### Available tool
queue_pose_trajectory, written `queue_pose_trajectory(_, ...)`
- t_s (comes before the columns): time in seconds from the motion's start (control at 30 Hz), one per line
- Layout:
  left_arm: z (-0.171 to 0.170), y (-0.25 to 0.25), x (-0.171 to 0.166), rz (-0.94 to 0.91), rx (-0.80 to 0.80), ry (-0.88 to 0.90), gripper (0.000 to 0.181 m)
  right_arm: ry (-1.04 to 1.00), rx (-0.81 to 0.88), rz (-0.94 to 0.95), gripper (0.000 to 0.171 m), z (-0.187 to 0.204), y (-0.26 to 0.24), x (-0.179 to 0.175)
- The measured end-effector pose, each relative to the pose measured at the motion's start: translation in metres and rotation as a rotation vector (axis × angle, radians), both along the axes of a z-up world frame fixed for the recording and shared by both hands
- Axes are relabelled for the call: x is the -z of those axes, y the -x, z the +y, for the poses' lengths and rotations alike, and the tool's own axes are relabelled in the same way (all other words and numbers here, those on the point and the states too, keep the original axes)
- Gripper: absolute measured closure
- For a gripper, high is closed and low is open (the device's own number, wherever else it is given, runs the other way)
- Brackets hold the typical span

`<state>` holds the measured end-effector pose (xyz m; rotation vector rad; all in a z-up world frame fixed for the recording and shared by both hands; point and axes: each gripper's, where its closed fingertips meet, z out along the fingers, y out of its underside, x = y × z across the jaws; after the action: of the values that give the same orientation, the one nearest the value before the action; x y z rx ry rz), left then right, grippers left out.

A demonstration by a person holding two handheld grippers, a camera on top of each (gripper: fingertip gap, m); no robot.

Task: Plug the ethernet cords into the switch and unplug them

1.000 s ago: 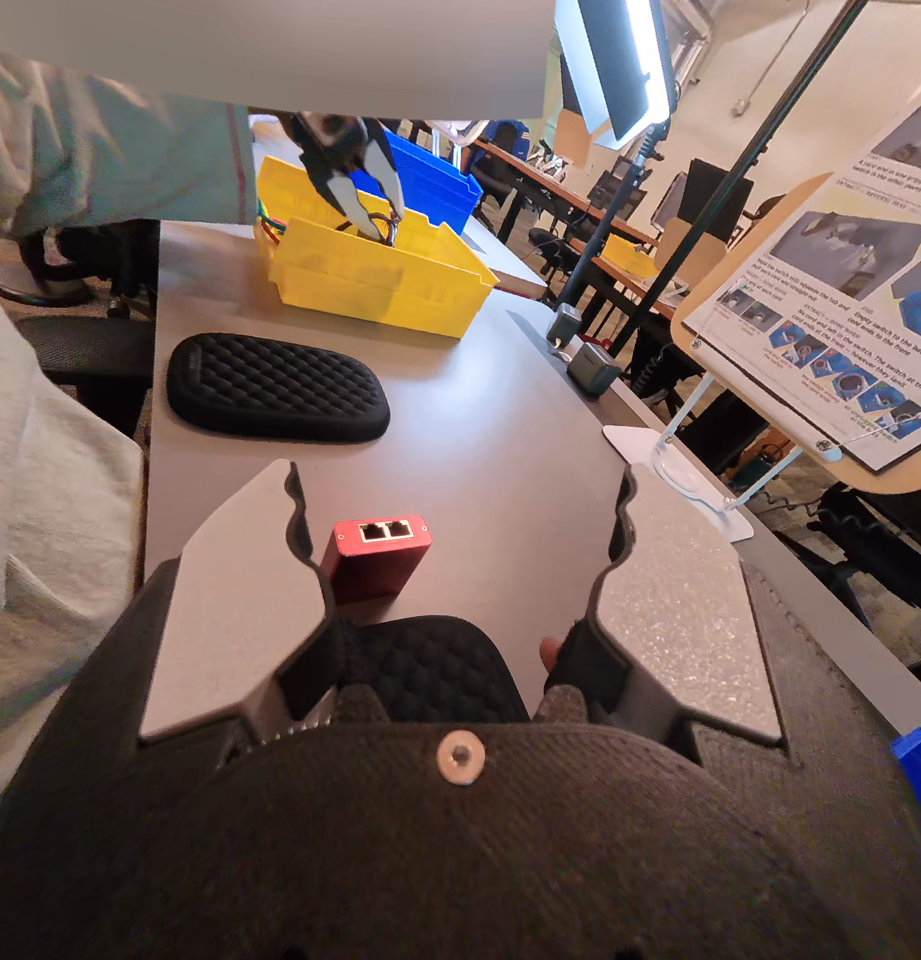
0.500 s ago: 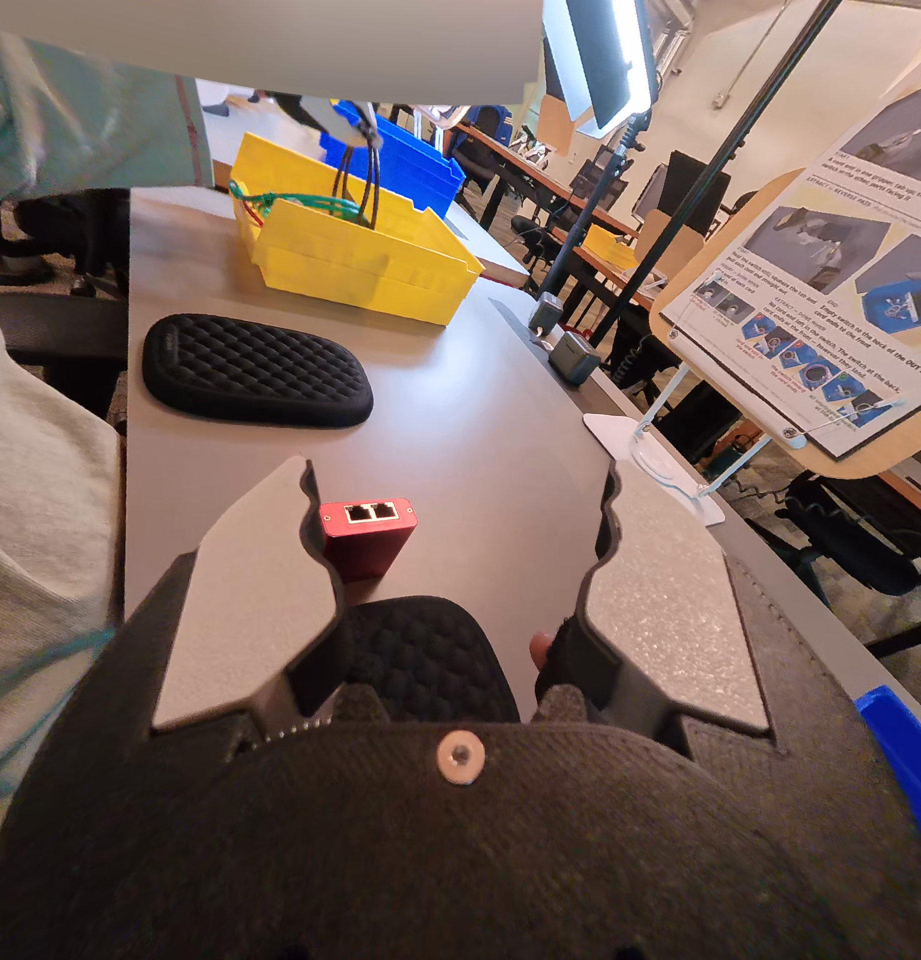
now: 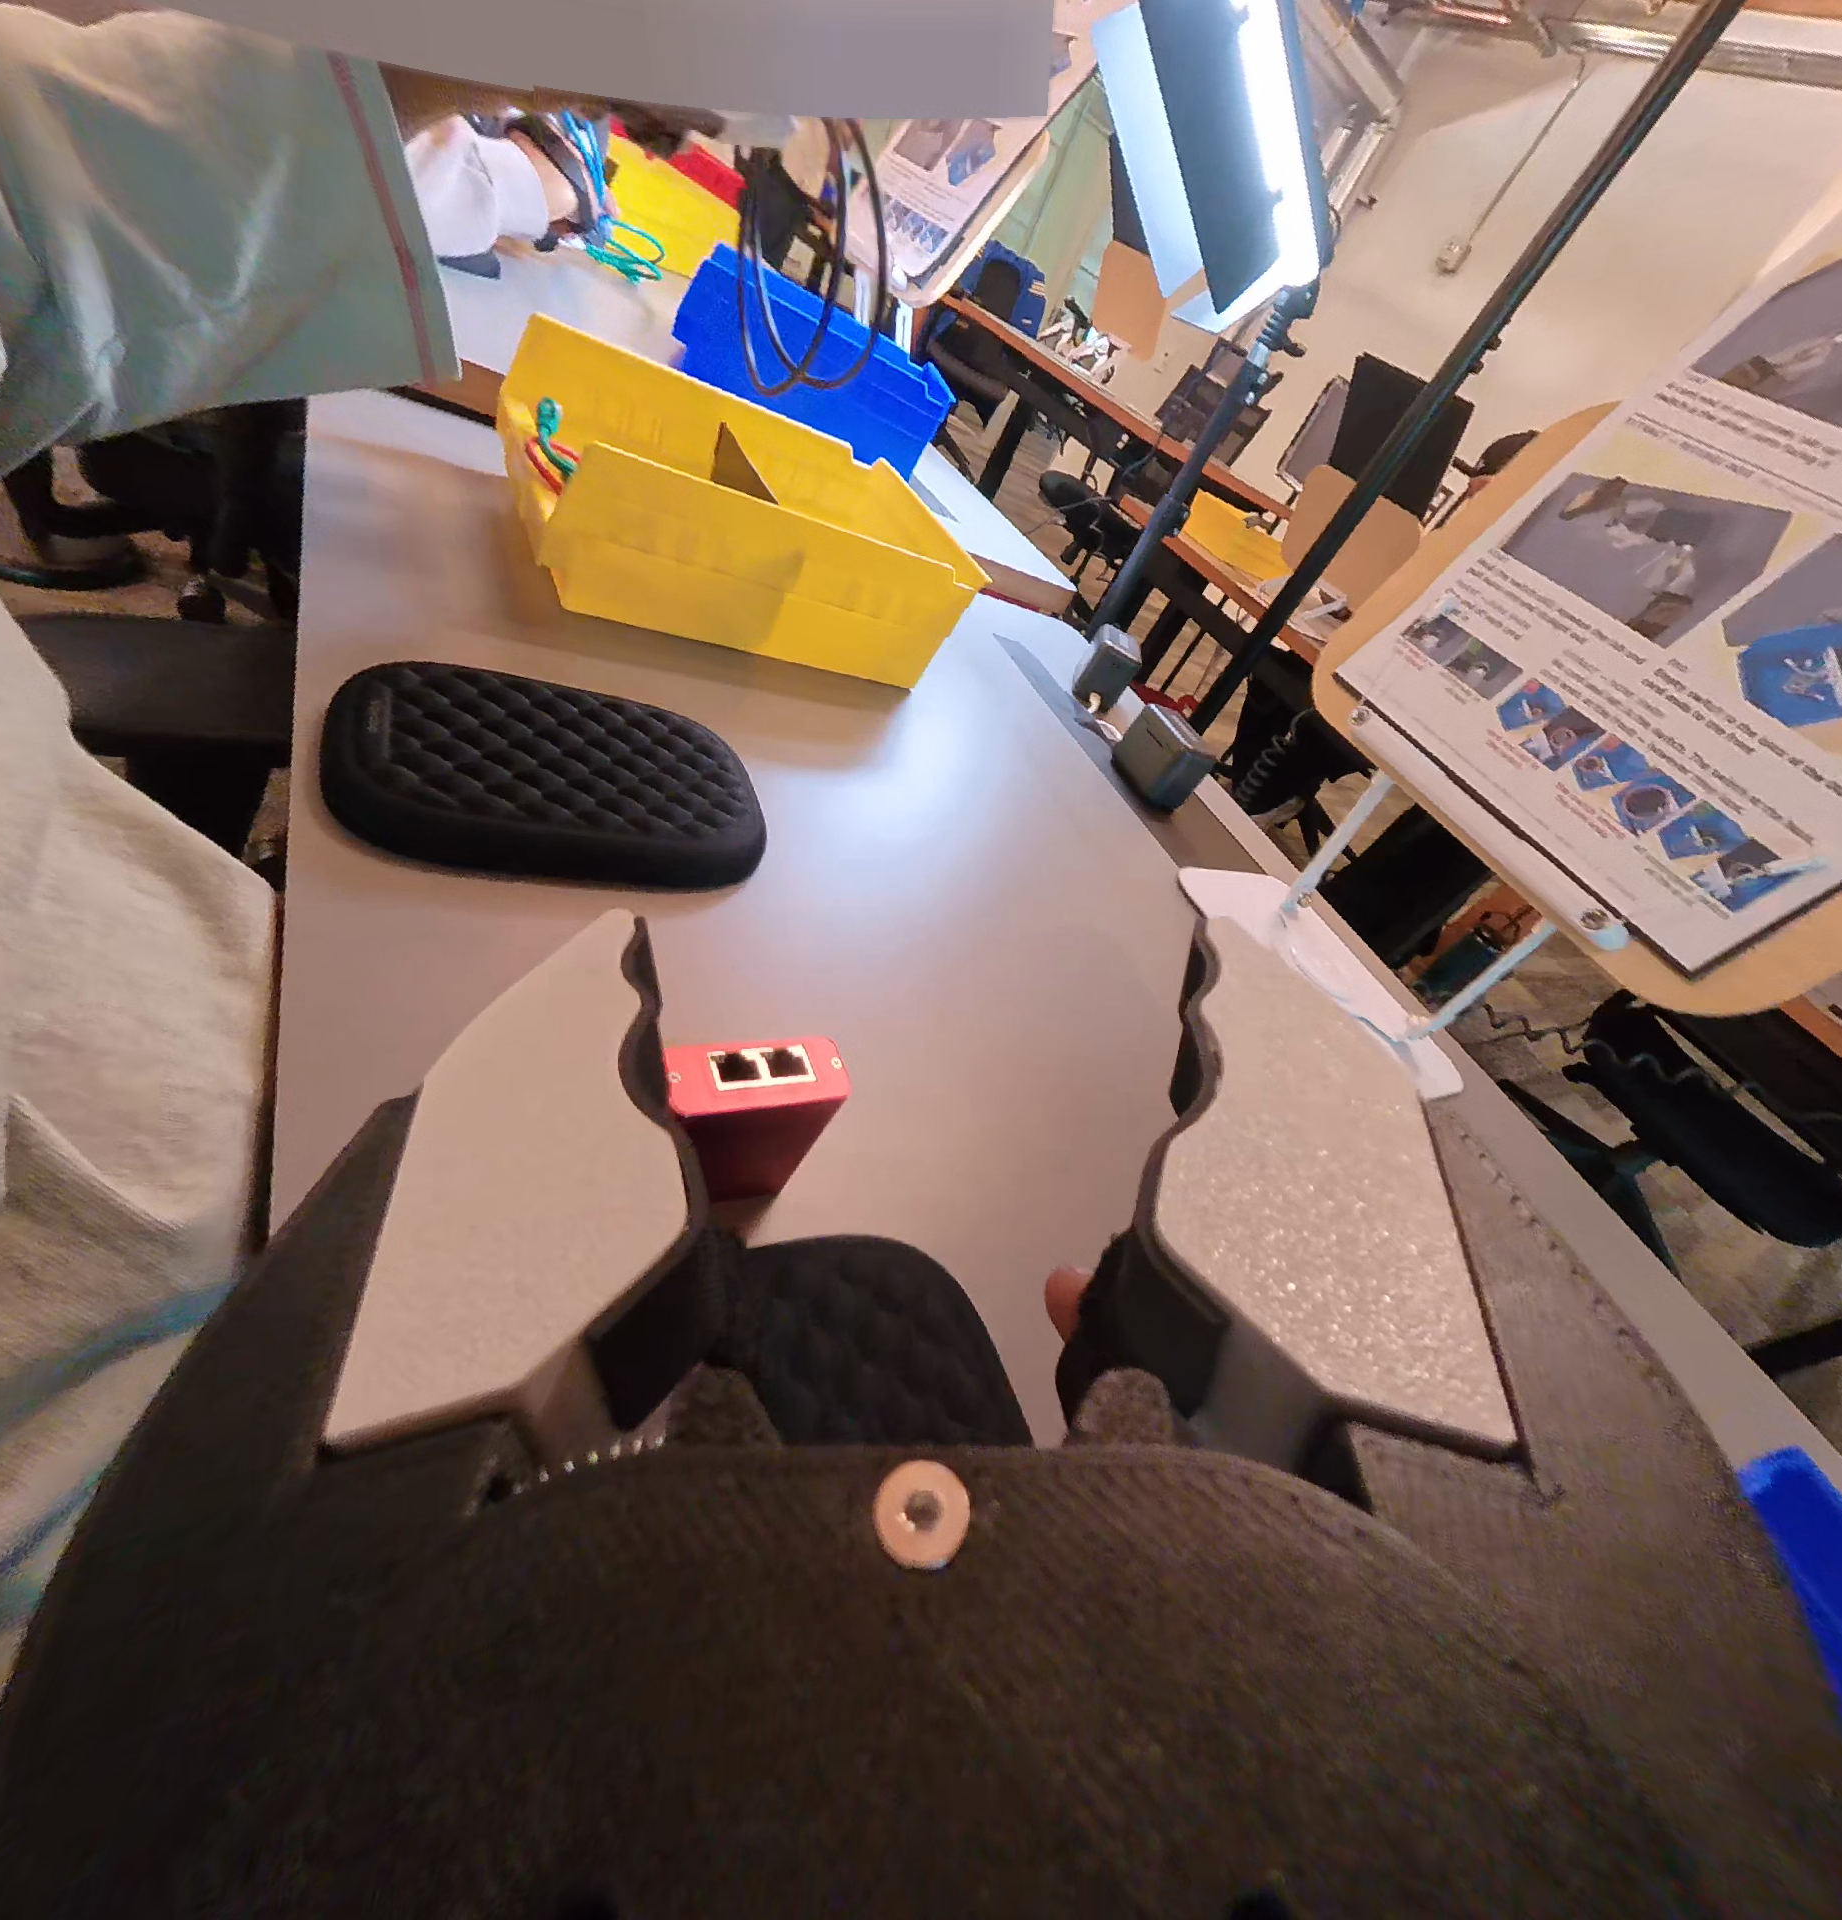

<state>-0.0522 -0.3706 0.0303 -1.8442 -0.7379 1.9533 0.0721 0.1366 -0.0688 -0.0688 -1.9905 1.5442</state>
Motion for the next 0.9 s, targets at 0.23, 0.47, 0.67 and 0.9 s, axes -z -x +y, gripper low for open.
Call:
queue_pose_trajectory(0.23,0.14,-0.048,0.015,-0.175,0.381,-0.126,0.167,-0.005,-0.052,0.047,0.09,-0.04,-0.002,0.001)
queue_pose_trajectory(0.47,0.254,-0.097,0.101,-0.52,0.658,0.096,0.168,0.032,-0.212,0.256,0.124,-0.108,-0.033,-0.01)
queue_pose_trajectory(0.67,0.292,-0.115,0.135,-0.595,0.75,0.23,0.168,-0.109,-0.24,0.324,0.128,-0.15,-0.037,0.012)
queue_pose_trajectory(0.9,0.304,-0.12,0.136,-0.59,0.789,0.225,0.167,-0.197,-0.21,0.45,0.134,-0.166,-0.034,0.014)
